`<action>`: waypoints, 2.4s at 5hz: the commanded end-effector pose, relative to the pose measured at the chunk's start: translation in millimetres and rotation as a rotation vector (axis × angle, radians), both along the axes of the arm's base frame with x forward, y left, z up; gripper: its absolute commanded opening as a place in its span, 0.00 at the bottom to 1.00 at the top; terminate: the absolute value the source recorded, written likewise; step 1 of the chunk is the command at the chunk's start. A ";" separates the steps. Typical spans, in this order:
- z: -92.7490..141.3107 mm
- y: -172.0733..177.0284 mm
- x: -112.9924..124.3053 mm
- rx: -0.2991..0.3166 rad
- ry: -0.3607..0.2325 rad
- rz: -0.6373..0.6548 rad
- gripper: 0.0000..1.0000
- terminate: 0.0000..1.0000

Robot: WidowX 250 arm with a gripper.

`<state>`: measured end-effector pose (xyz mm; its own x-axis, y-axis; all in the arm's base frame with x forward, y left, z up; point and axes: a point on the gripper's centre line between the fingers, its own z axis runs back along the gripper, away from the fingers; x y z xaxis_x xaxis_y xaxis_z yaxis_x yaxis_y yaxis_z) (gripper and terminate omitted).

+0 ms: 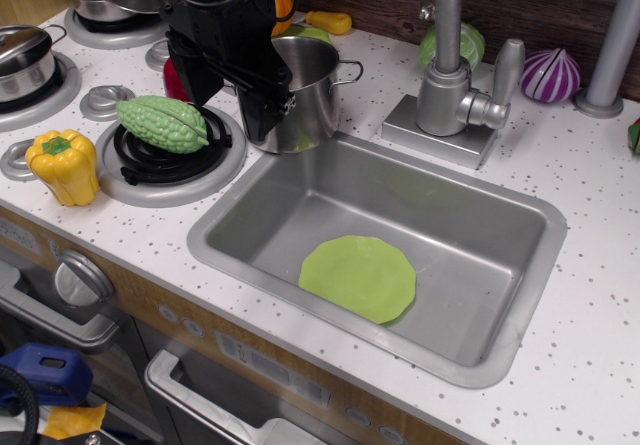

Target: Put pot in sink

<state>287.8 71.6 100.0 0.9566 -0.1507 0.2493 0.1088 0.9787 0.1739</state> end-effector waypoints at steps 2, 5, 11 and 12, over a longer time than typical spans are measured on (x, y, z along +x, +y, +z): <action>7.8 11.5 21.2 0.054 -0.048 -0.146 1.00 0.00; -11.0 20.2 88.0 0.135 -0.226 -0.349 1.00 0.00; -16.4 3.8 102.9 0.012 -0.214 -0.365 0.00 0.00; 5.7 -16.2 99.3 0.077 -0.186 -0.321 0.00 0.00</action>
